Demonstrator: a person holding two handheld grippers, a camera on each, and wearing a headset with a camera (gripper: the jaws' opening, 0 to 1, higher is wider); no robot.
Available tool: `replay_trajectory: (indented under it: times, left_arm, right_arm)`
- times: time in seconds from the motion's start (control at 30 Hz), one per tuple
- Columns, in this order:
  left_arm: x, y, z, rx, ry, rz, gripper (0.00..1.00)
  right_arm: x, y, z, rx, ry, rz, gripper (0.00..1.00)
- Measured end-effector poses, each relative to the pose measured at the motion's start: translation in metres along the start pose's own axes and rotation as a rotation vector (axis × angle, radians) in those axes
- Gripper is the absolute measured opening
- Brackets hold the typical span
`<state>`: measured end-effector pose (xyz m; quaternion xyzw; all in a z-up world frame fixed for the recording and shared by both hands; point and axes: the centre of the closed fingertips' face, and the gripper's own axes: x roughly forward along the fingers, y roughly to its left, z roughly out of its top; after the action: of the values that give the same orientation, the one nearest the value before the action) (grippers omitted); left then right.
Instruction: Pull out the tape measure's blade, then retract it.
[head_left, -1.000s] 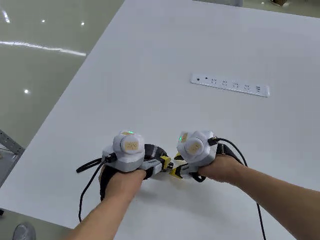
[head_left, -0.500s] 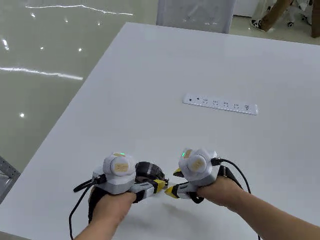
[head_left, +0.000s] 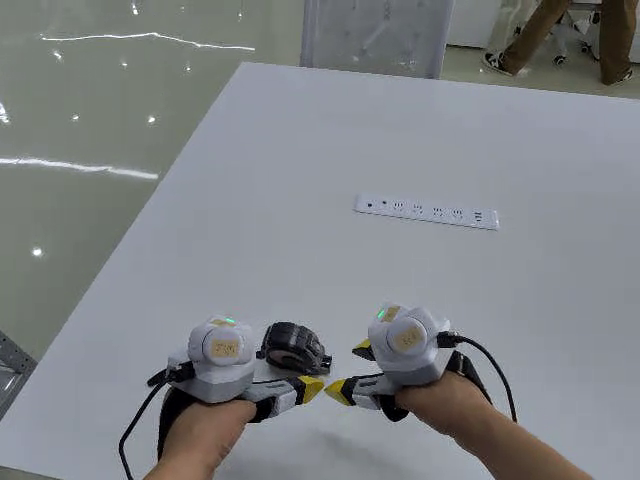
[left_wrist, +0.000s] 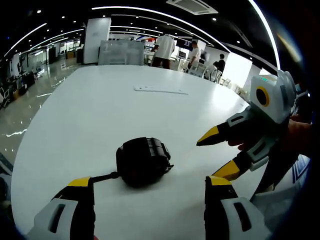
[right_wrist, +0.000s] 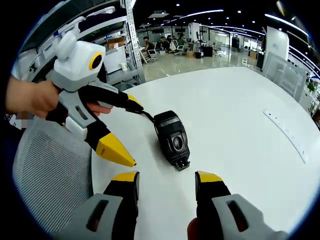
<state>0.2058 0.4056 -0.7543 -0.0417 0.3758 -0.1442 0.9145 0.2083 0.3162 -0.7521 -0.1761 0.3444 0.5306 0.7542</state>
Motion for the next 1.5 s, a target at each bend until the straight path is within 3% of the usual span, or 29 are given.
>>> replay_trajectory:
  times: [0.3,0.8,1.3,1.5]
  left_arm:
    - [-0.017,-0.005,0.0,0.025,-0.002,-0.032,0.92]
    - [-0.044,-0.012,-0.012,0.06,0.017,-0.076,0.97]
    - [-0.071,-0.012,-0.003,0.096,-0.008,-0.085,1.0]
    - [-0.084,-0.011,-0.005,0.115,-0.011,-0.086,1.0]
  right_arm:
    - [-0.034,-0.002,-0.004,0.051,-0.045,-0.053,0.47]
    - [-0.081,0.007,-0.013,0.105,-0.083,-0.083,0.61]
    - [-0.123,0.014,-0.015,0.161,-0.117,-0.128,0.76]
    - [-0.141,0.016,-0.021,0.178,-0.122,-0.145,0.81]
